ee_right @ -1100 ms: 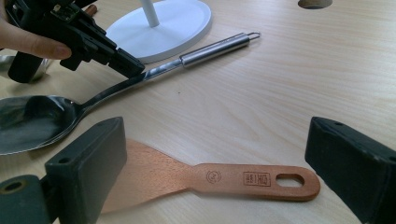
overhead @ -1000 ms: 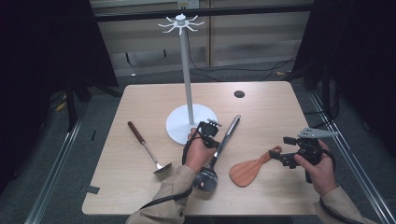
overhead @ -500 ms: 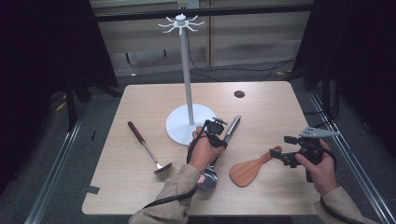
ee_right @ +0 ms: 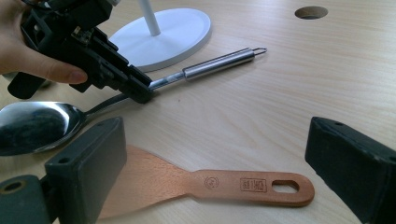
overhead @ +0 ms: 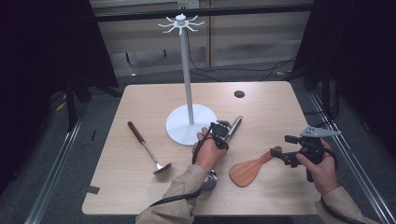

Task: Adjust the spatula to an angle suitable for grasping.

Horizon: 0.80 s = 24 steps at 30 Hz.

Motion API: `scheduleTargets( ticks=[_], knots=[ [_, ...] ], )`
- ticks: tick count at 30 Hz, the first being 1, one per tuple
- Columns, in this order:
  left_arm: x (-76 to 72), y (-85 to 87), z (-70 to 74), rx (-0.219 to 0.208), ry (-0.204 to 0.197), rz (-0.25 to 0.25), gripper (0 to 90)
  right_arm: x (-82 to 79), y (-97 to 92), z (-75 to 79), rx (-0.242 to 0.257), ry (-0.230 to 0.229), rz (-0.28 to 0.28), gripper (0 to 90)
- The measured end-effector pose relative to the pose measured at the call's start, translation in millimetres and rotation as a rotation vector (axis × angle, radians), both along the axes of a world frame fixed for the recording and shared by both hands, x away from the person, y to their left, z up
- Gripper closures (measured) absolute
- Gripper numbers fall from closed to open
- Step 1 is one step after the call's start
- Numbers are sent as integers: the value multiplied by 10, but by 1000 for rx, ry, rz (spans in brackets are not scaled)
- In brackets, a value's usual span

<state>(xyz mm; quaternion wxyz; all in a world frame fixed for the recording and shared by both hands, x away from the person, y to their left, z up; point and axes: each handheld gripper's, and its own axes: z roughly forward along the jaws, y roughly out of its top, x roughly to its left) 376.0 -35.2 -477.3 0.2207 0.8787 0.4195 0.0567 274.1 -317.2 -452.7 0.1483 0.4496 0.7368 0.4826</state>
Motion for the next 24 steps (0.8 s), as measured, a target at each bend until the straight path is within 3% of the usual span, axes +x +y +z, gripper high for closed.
scheduleTargets(
  ticks=[6,11,13,18,23,24],
  knots=[
    [0,32,23,-32,3,12,751,1,2,8,2,-4,2,50],
    [-10,120,126,-99,-34,37,752,4,2,5,7,-2,2,50],
    [-12,144,155,-104,-46,41,752,4,1,5,3,-3,3,50],
    [-78,271,282,-224,-126,73,753,7,16,8,-3,-13,-6,50],
    [-140,371,386,-268,-197,65,753,10,30,-1,-2,-7,-2,50],
    [-155,383,404,-297,-205,75,753,10,35,-3,-4,-7,-2,50]
  ],
)
